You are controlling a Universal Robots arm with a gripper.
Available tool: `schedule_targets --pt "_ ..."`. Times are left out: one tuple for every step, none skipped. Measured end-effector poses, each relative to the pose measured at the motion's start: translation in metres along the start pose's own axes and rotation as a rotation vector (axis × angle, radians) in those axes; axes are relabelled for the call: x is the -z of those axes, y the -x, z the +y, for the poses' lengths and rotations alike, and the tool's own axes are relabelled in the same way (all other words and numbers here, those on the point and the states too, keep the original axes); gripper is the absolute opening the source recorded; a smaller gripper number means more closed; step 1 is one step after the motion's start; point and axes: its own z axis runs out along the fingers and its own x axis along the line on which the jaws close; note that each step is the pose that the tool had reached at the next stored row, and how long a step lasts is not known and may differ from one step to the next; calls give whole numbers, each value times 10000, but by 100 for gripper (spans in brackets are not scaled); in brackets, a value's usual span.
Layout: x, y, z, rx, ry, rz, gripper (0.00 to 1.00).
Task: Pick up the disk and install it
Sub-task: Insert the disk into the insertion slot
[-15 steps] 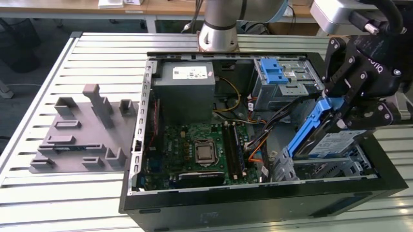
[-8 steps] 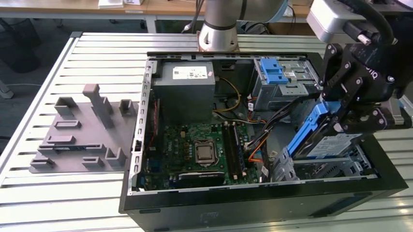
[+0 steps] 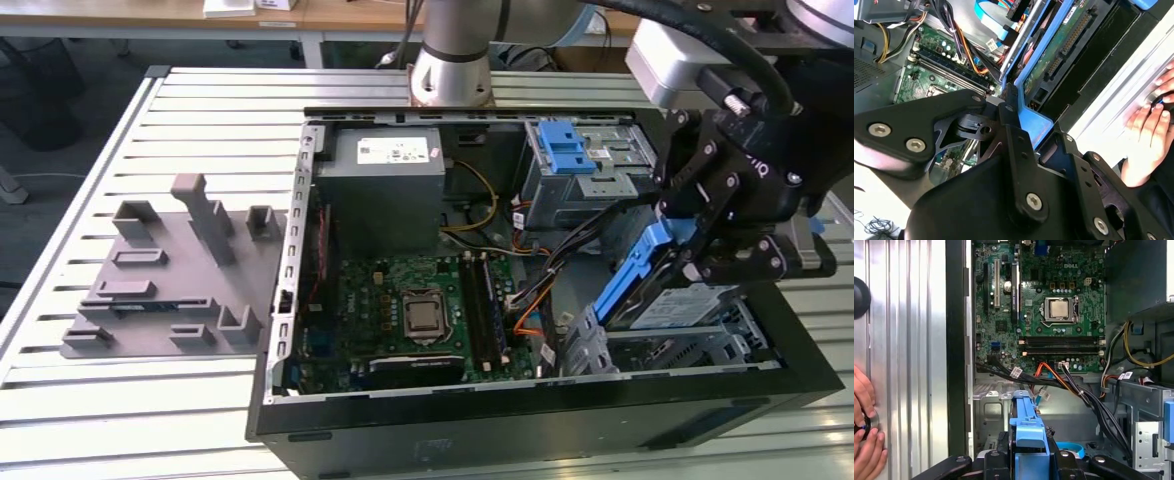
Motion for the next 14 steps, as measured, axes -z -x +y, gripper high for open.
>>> schedule_targets --pt "-10 0 0 0 0 0 36" --pt "-19 0 0 0 0 0 36" --pt "-30 -1 0 0 0 0 36" --pt "-41 -1 0 0 0 0 36" --pt "-51 -1 0 0 0 -1 36" --pt "-61 -2 0 0 0 -1 36" --pt "-70 -2 0 0 0 0 36" --pt "-81 -2 0 0 0 0 36" --pt "-91 -3 0 0 0 -1 36" --pt "-101 -3 0 0 0 0 36" --pt "-112 -4 0 0 0 -1 36" --pt "-122 -4 0 0 0 -1 36" --pt "-132 -5 1 0 0 -1 36" --pt "-141 -5 1 0 0 0 36"
